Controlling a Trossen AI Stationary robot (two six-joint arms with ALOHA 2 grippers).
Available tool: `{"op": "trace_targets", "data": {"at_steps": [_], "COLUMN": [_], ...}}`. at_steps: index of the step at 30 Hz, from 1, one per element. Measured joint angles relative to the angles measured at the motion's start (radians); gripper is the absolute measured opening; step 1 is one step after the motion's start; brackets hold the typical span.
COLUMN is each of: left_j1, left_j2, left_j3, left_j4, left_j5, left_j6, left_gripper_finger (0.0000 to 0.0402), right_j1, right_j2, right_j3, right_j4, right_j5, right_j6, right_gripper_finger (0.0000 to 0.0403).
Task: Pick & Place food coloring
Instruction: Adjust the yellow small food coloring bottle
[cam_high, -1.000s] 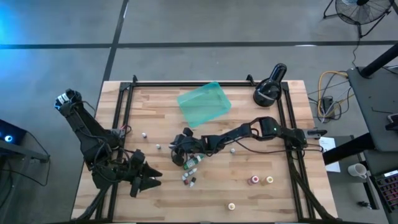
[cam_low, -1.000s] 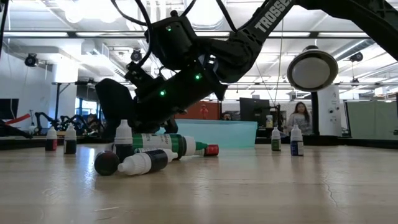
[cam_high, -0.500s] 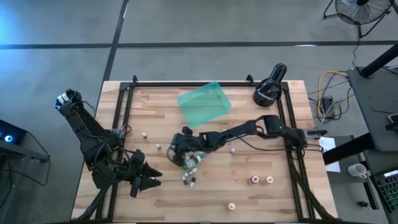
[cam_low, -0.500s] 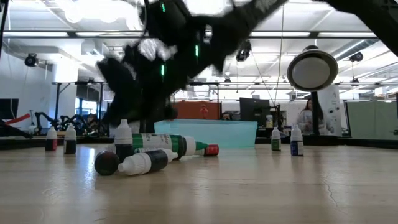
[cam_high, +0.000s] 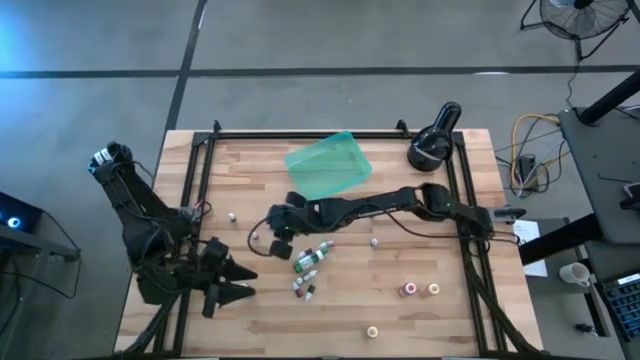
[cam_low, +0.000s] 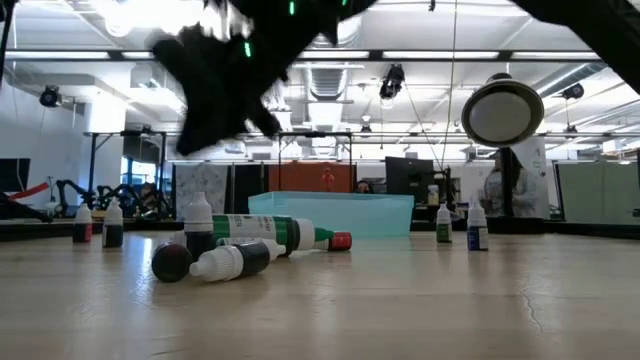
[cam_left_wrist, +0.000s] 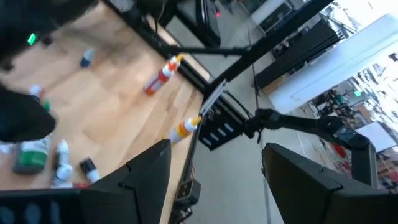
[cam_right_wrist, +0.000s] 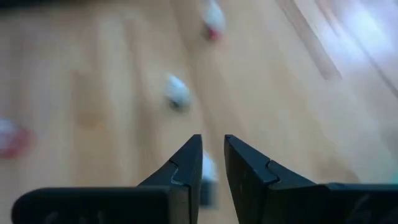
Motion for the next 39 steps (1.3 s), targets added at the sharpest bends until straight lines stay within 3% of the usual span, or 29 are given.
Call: {"op": "trace_targets", "data": {"at_steps": [5, 9, 11, 22, 31, 39], "left_j1": [-0.073, -0.129, -0.141, -0.143, -0.143, -0.143], "left_j2": [-0.044, -0.091, -0.110, -0.220, -0.264, -0.335], "left_j3": [0.032, 0.033, 0.033, 0.033, 0.033, 0.033], "left_j4": [-0.092, -0.092, -0.093, -0.070, -0.083, -0.152], "left_j5": [-0.132, -0.205, -0.212, -0.213, -0.178, -0.163], "left_j6": [0.002, 0.040, 0.069, 0.284, 0.439, 0.454], "left_gripper_finger": [0.0225, 0.0225, 0.0225, 0.0225, 0.0225, 0.0225], "right_j1": [-0.001, -0.018, -0.034, -0.050, -0.053, -0.055], "right_j2": [-0.010, 0.012, 0.025, 0.041, 0.074, 0.098], "right_j3": [-0.005, -0.014, -0.015, -0.016, -0.032, -0.022], "right_j4": [-0.039, -0.051, -0.051, -0.044, 0.012, 0.006], "right_j5": [-0.034, -0.269, -0.320, -0.238, -0.227, -0.208], "right_j6": [0.018, 0.044, 0.054, -0.026, -0.070, -0.049], "right_gripper_finger": [0.0060, 0.0069, 0.0079, 0.0158, 0.0164, 0.0164]}}
